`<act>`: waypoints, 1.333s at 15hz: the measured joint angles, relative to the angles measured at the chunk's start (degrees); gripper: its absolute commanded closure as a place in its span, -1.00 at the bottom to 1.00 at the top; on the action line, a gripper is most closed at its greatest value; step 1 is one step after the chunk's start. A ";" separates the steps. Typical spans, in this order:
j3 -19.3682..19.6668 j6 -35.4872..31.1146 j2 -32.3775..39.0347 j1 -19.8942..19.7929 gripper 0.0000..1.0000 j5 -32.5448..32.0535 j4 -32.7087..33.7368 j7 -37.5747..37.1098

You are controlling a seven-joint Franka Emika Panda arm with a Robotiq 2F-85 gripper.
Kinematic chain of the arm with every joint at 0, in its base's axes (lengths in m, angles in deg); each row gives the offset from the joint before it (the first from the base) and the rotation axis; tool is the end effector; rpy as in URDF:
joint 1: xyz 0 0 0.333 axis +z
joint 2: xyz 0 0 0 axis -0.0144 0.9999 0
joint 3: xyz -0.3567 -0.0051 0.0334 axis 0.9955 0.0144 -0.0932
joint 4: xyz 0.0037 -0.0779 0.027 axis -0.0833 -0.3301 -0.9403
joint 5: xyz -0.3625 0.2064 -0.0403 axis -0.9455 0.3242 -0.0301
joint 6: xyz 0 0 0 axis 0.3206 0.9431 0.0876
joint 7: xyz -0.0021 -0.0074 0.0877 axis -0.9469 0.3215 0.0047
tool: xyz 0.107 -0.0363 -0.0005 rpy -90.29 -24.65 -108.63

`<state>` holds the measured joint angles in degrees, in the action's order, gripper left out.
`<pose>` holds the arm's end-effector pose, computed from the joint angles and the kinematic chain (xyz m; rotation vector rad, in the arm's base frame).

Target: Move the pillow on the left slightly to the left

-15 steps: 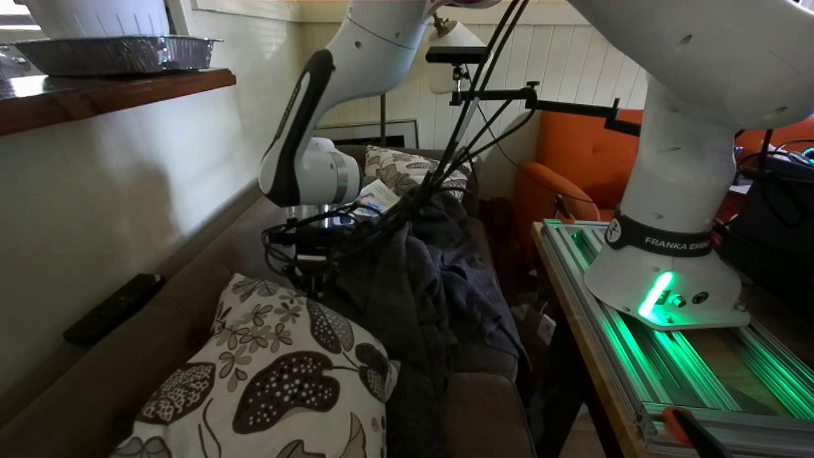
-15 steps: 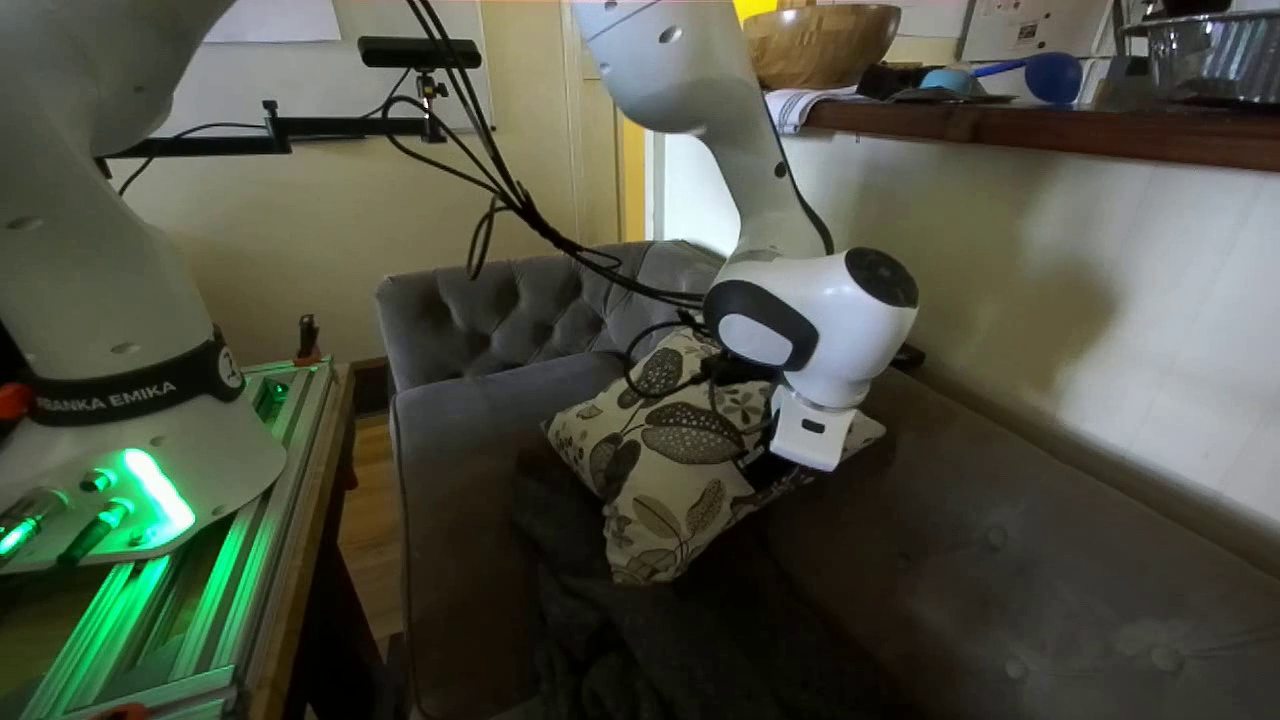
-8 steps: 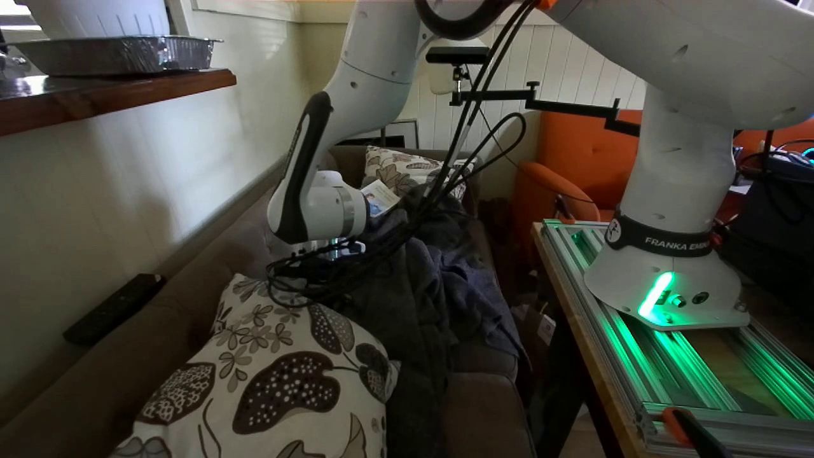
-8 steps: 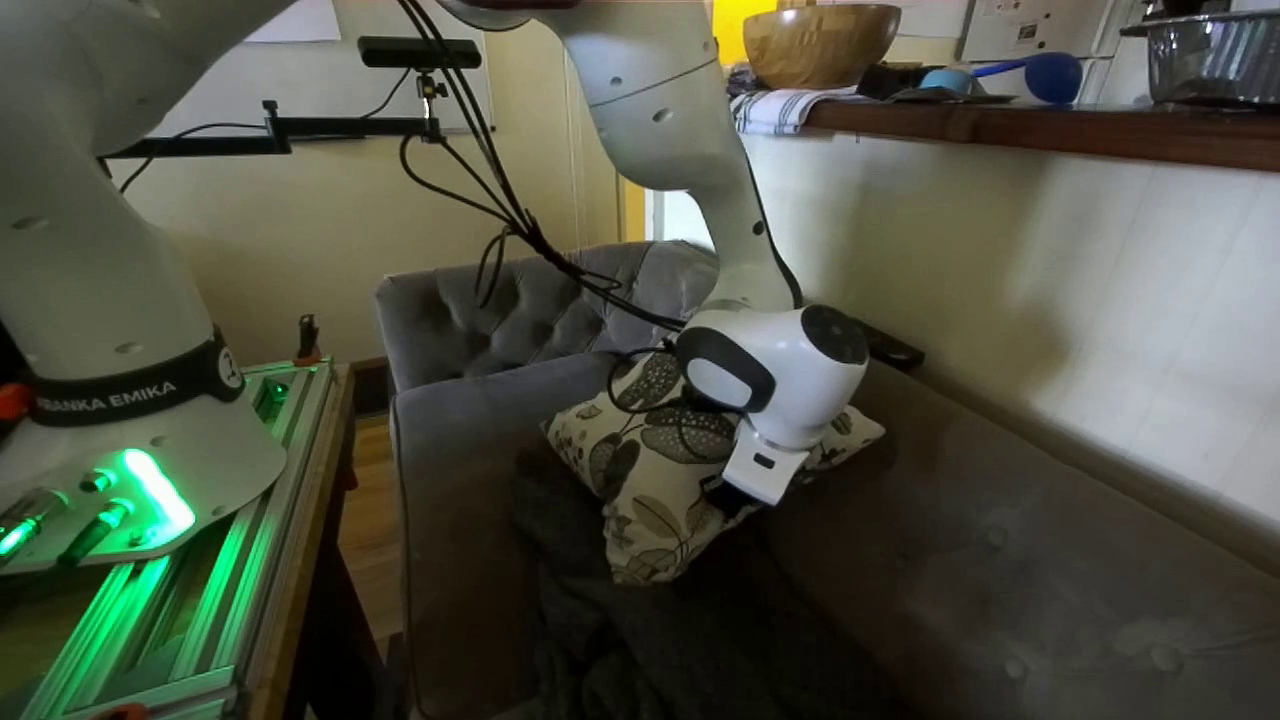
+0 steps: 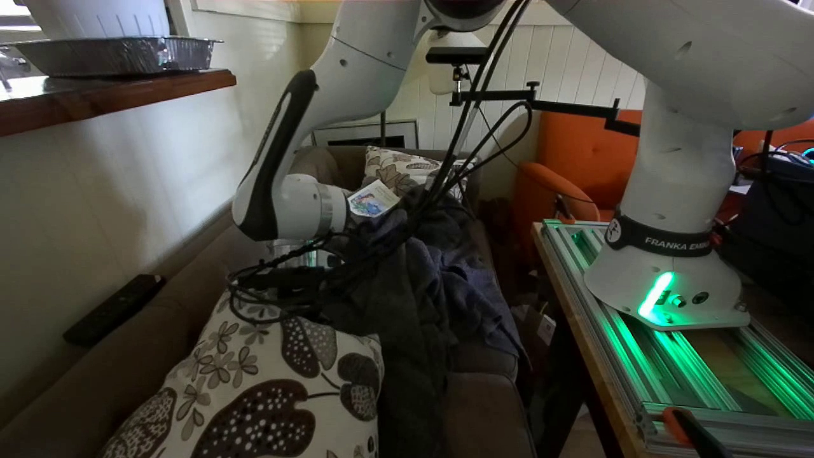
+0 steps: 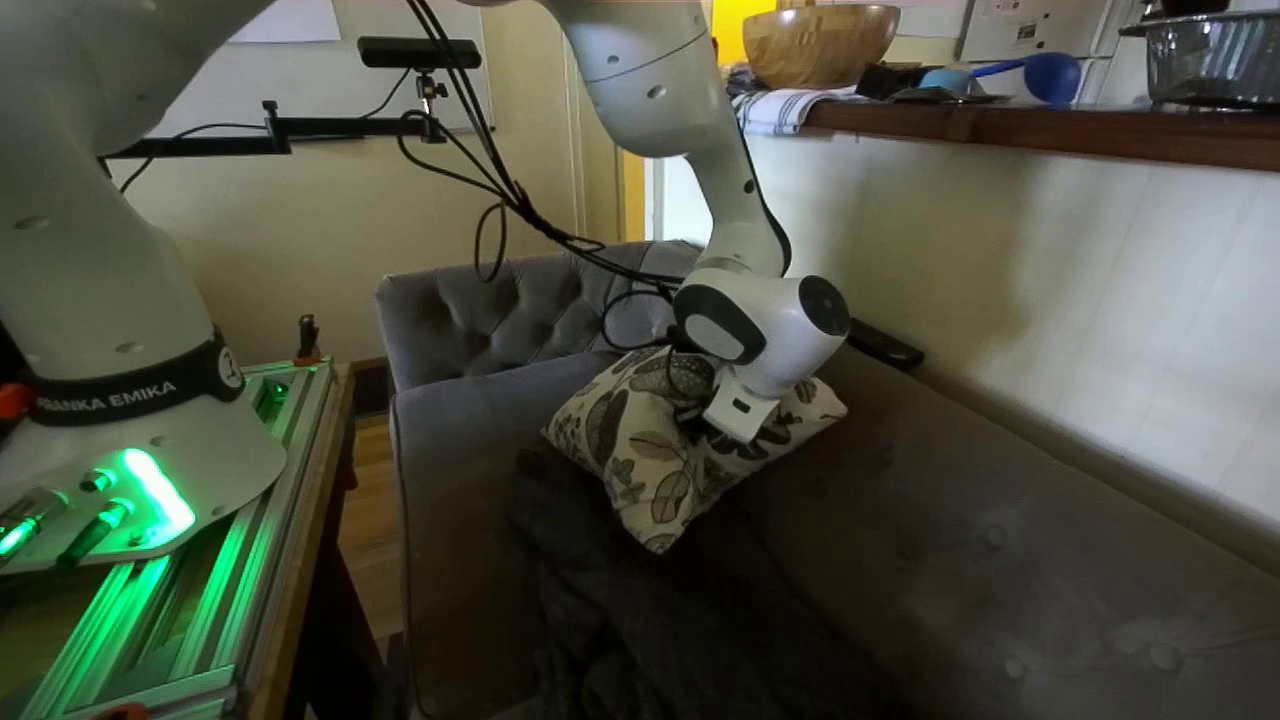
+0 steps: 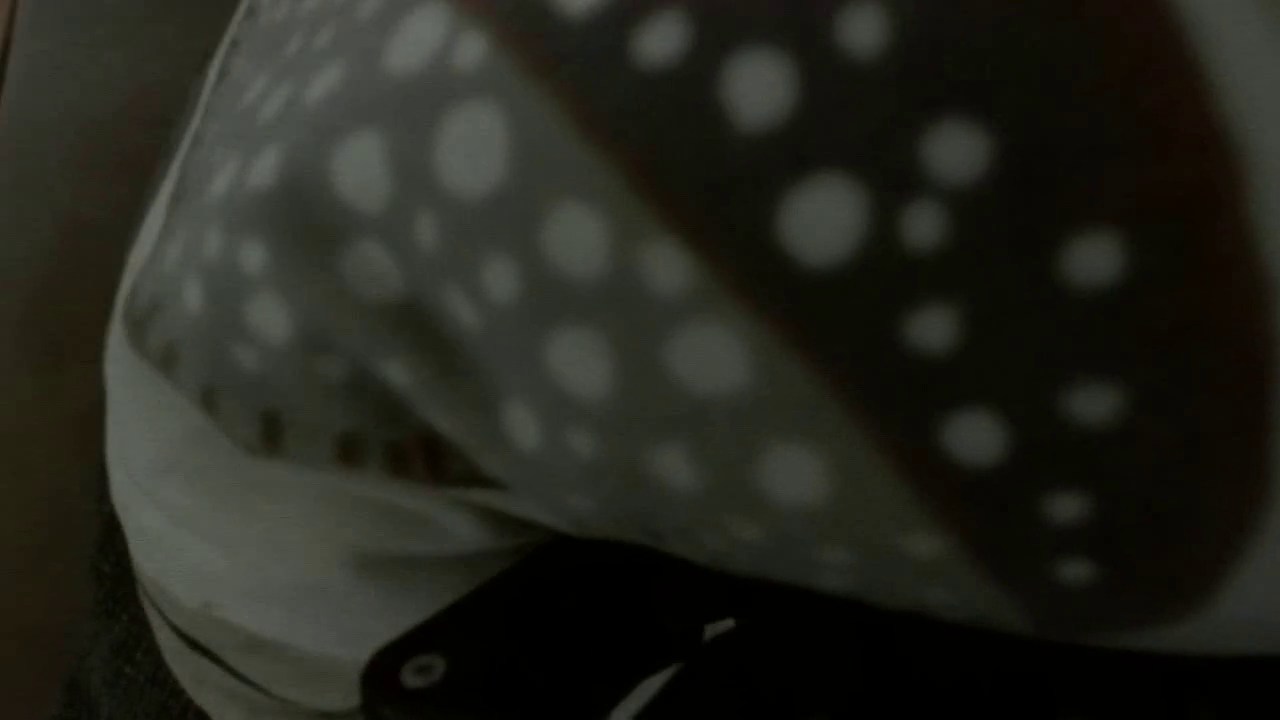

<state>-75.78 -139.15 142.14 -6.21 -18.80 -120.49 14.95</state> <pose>0.6324 0.0052 -0.0221 -1.9548 1.8812 0.7053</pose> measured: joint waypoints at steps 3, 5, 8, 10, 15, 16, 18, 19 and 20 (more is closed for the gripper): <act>-1.50 2.98 -0.51 0.89 1.00 0.92 0.03 0.09; -1.55 3.17 -0.73 1.80 1.00 0.92 0.10 0.09; 0.29 2.58 -0.96 2.82 1.00 0.78 0.67 0.58; 3.28 0.24 -1.22 3.70 1.00 -0.06 1.08 1.62; 9.60 -6.67 -3.61 4.43 1.00 -3.14 1.33 3.54; 10.69 -8.05 -4.38 4.63 1.00 -4.45 1.30 3.54; 12.67 -10.76 -6.19 4.94 1.00 -7.19 0.88 3.55; 13.66 -11.92 -7.21 5.04 1.00 -8.57 0.46 3.55; 14.65 -13.12 -8.28 5.06 0.48 -9.84 -0.13 3.54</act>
<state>-61.13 -152.27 133.86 -1.15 -28.64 -120.62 18.49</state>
